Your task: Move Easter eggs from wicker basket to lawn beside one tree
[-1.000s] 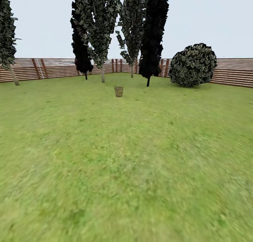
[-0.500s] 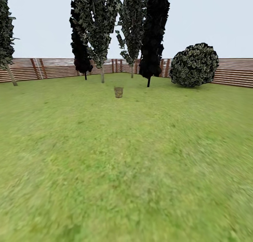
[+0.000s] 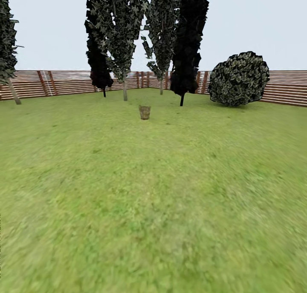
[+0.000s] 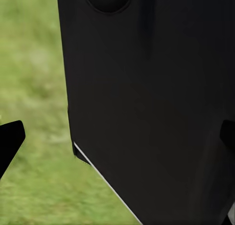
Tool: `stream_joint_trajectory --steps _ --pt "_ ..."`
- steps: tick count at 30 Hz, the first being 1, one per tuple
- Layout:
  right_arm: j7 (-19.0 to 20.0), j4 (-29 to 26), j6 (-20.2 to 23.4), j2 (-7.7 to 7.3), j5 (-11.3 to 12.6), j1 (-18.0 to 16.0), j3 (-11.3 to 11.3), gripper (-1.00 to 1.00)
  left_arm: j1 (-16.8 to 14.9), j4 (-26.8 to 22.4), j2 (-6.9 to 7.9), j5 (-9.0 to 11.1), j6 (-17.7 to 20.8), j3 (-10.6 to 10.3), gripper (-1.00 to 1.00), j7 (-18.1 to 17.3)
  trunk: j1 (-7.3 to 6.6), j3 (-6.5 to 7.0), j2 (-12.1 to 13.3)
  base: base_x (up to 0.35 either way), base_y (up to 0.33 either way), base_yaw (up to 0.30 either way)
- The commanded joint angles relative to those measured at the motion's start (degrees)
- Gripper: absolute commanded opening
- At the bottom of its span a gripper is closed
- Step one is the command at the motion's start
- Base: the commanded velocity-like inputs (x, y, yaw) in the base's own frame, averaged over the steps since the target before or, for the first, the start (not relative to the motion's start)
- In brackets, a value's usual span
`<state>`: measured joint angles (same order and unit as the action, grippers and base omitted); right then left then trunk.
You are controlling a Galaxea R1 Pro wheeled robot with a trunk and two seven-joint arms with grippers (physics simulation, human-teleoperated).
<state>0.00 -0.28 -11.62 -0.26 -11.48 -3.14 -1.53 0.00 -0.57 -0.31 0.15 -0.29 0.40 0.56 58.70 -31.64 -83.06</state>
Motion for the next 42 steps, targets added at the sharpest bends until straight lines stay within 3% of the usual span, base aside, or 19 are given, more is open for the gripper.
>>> stream_joint_trajectory --steps 1,11,42 --pt "0.0 0.0 -0.2 -0.04 -0.2 0.0 -0.1 1.0 0.0 0.0 0.01 0.0 0.0 0.0 1.0 0.1 0.03 -0.05 0.0 0.32 0.0 0.206" --pt "0.0 0.0 -0.2 -0.09 -0.1 0.0 -0.1 1.0 0.0 0.0 -0.01 0.0 0.0 0.0 1.0 0.1 0.03 -0.05 0.0 0.32 0.0 0.223" --pt "0.0 0.1 -0.2 -0.22 0.2 0.0 -0.1 1.0 0.0 0.0 -0.03 0.0 -0.1 0.0 1.0 0.1 0.03 -0.05 0.0 0.32 0.0 0.004"
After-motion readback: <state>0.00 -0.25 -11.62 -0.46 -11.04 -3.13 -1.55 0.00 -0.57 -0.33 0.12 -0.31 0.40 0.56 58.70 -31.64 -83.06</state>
